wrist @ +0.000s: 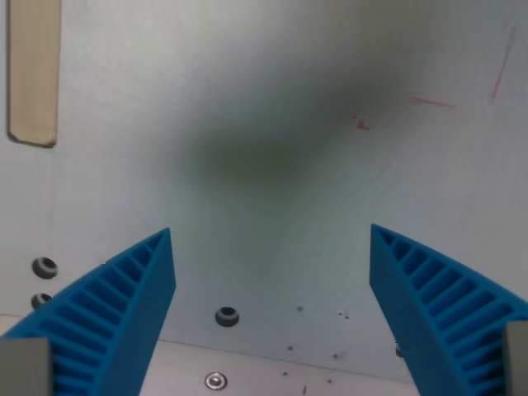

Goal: Move in base positive y

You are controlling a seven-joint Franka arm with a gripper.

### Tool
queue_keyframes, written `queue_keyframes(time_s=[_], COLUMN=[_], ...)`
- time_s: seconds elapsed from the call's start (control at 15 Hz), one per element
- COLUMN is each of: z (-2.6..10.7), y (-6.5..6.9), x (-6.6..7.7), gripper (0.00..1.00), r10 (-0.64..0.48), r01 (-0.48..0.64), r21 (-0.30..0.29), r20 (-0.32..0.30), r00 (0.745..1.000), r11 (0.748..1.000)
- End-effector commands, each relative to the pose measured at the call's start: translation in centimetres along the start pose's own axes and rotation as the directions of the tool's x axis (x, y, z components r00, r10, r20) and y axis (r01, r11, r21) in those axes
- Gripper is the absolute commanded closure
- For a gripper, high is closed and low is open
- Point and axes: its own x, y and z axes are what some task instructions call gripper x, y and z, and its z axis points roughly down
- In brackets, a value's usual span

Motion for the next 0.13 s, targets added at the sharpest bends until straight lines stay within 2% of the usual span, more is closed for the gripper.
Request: queue_keyframes(time_s=[0.07, 0.13], z=[-0.06, -0.06], y=[-1.23, -1.73], x=[1.15, 1.40], gripper=[0.00, 0.00], r10=[0.019, 0.019], r01=[-0.019, -0.019], r21=[0.001, 0.001], r20=[0.006, 0.006], r00=[1.000, 1.000], r11=[1.000, 1.000])
